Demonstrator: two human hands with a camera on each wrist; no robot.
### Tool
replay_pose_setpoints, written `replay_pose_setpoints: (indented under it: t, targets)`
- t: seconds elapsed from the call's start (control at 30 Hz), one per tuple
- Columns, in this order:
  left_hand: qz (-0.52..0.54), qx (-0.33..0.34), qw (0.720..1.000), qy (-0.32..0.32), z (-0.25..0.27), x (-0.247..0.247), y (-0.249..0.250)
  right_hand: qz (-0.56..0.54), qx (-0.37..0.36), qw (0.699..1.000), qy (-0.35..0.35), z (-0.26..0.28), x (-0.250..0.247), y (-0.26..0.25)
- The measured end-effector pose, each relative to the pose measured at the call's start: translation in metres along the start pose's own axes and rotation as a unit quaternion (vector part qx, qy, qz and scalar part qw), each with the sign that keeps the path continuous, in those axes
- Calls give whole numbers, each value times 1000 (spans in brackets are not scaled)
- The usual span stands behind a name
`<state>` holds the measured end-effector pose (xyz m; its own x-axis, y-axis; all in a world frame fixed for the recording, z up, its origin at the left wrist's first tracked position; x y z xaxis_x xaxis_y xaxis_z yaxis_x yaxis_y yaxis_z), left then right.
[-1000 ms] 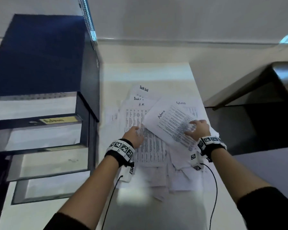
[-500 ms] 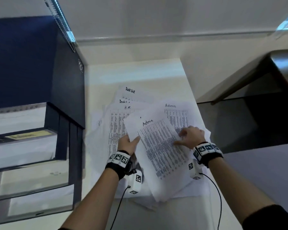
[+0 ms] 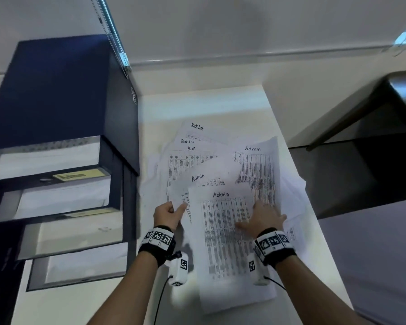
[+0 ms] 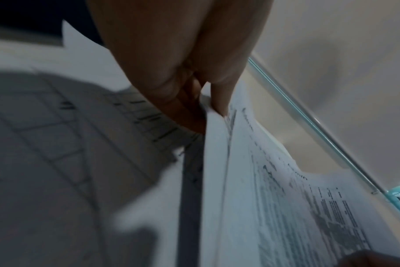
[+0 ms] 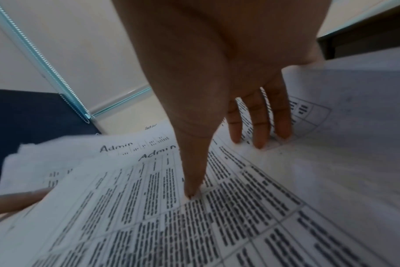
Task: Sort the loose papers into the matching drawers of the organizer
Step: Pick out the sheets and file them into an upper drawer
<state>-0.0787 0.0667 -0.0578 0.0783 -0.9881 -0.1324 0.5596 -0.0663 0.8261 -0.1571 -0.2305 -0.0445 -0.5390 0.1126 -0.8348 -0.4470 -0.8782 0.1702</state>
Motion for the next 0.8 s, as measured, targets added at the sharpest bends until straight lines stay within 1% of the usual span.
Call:
replay_pose_setpoints:
  t: [0.07,0.13,0.2,0.23,0.3,0.37,0.43,0.47,0.53,0.6,0.67,0.73,0.8]
  targets:
    - [-8,0,1000,9,6,-9,-3,52,18,998,-14,10,-1,2]
    - [0,-4,1000,-9,9,-9,-2,97,32,994,-31,17,1,2]
    - [11,-3,1000,-20,14,-7,4,110,38,992,-45,20,5,1]
    - [20,-2,999,-27,15,-5,5,92,36,994,-48,21,8,-1]
    - [37,-4,999,-25,15,-3,9,-8,23,999,-44,20,11,-2]
    - [58,1,998,-5,19,-3,19,-122,0,992,-35,16,13,-3]
    - [65,24,998,5,19,-5,25,-191,-17,981,-34,12,15,-3]
    - [77,44,996,5,16,-6,29,-210,-31,976,-36,11,15,-4]
    - [98,93,991,-8,17,-7,44,-215,-59,975,-21,10,16,-6]
    - [118,112,986,-24,18,-9,58,-226,-70,972,9,10,12,-5]
    - [127,115,985,-33,12,-11,68,-261,-83,962,22,9,8,-4]
    - [138,102,984,-49,3,-11,72,-290,-107,950,38,9,2,-4]
    - [142,93,985,-39,-6,-14,73,-317,-109,939,72,6,-4,1]
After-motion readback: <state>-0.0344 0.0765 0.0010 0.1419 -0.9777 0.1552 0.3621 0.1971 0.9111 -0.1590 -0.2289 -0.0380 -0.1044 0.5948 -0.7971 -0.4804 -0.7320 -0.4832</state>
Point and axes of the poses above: each hand's wrist, its own z-axis away from the middle knuckle, its own x-axis out of the palm, y = z × x, the point moved 6 cm from there along -z, towards the middle knuckle, and after that the axes turned 15 degrees about z, right-handed, at the moved point
